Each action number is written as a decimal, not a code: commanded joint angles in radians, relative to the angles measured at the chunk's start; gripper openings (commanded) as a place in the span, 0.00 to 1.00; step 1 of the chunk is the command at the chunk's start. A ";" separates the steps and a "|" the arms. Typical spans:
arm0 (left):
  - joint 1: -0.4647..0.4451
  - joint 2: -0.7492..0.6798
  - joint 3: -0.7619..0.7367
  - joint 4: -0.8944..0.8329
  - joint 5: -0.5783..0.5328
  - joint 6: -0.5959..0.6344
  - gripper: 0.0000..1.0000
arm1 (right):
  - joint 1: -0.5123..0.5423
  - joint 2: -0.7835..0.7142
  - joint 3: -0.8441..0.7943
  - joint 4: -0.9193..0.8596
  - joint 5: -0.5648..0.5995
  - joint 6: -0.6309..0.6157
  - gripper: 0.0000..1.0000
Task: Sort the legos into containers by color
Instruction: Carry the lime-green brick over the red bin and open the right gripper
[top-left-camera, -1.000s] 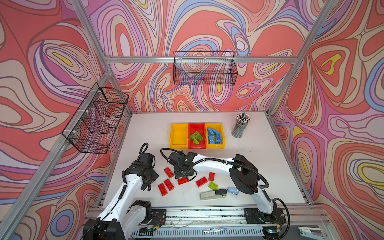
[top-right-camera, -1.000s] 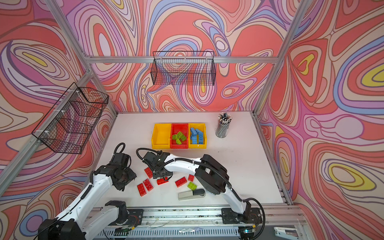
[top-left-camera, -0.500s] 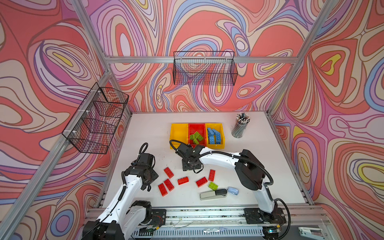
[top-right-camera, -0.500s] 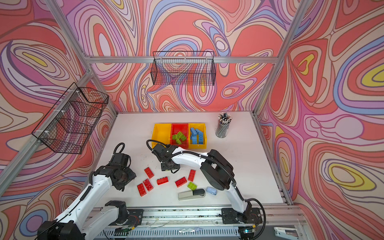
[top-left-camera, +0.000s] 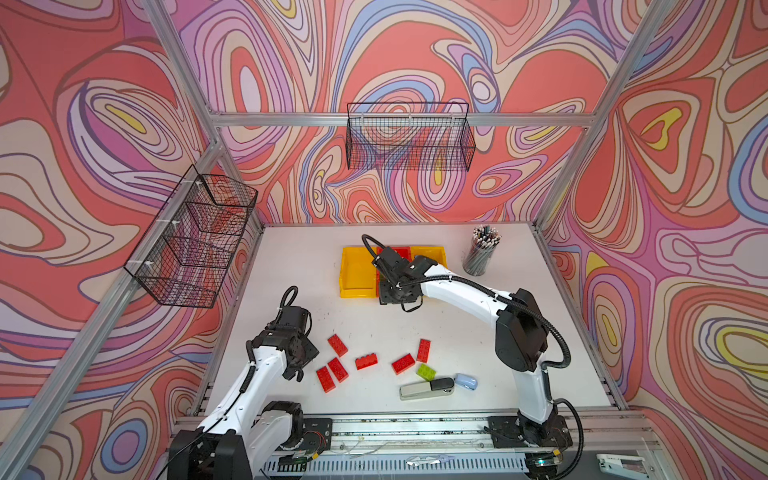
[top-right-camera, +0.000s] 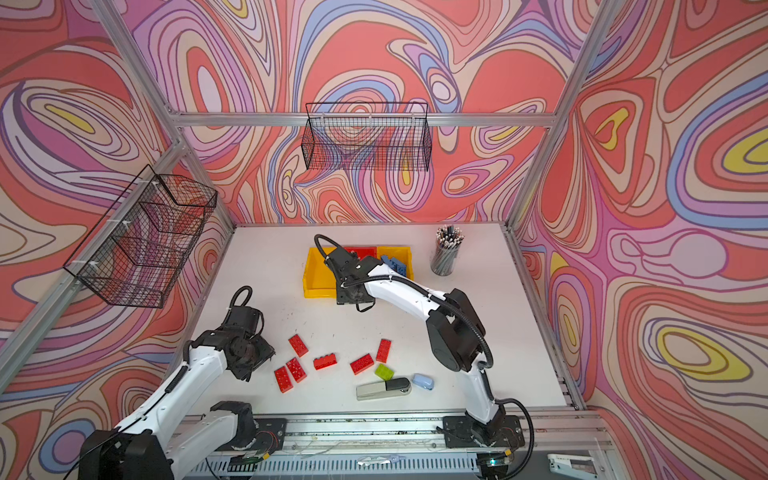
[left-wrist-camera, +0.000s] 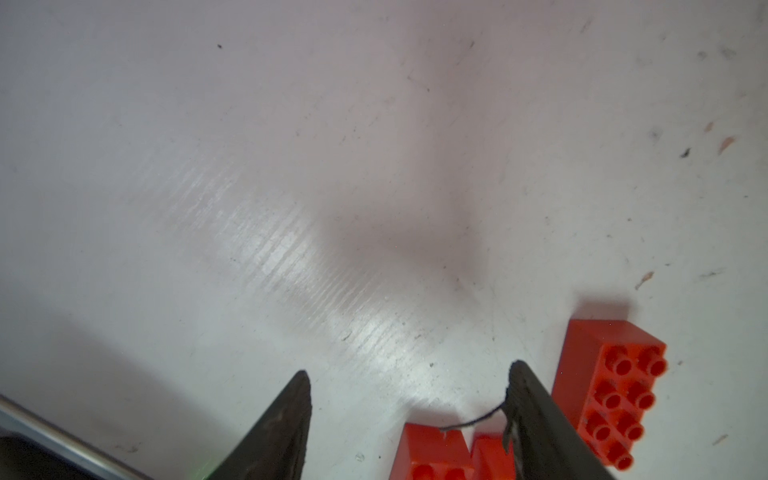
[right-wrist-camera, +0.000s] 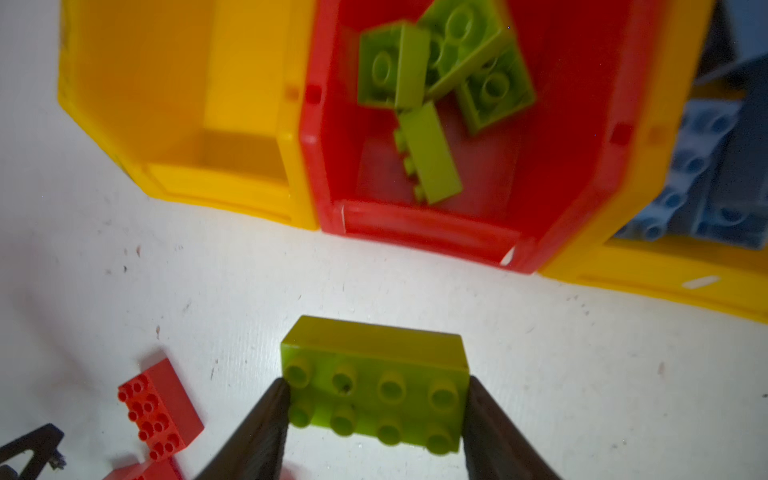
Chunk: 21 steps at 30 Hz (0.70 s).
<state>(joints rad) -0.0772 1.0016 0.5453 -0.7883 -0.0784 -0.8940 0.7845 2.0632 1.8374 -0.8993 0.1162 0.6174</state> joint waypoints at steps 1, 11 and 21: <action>0.005 -0.007 -0.001 -0.015 -0.013 -0.008 0.62 | -0.058 0.036 0.090 -0.038 0.027 -0.089 0.52; 0.001 -0.134 -0.016 -0.092 -0.085 -0.059 0.62 | -0.143 0.202 0.314 -0.048 0.002 -0.220 0.52; -0.001 -0.111 -0.007 -0.129 -0.094 -0.103 0.66 | -0.171 0.255 0.419 -0.055 -0.050 -0.281 0.90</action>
<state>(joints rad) -0.0776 0.8902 0.5400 -0.8585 -0.1467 -0.9554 0.6159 2.3360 2.2169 -0.9409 0.0845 0.3668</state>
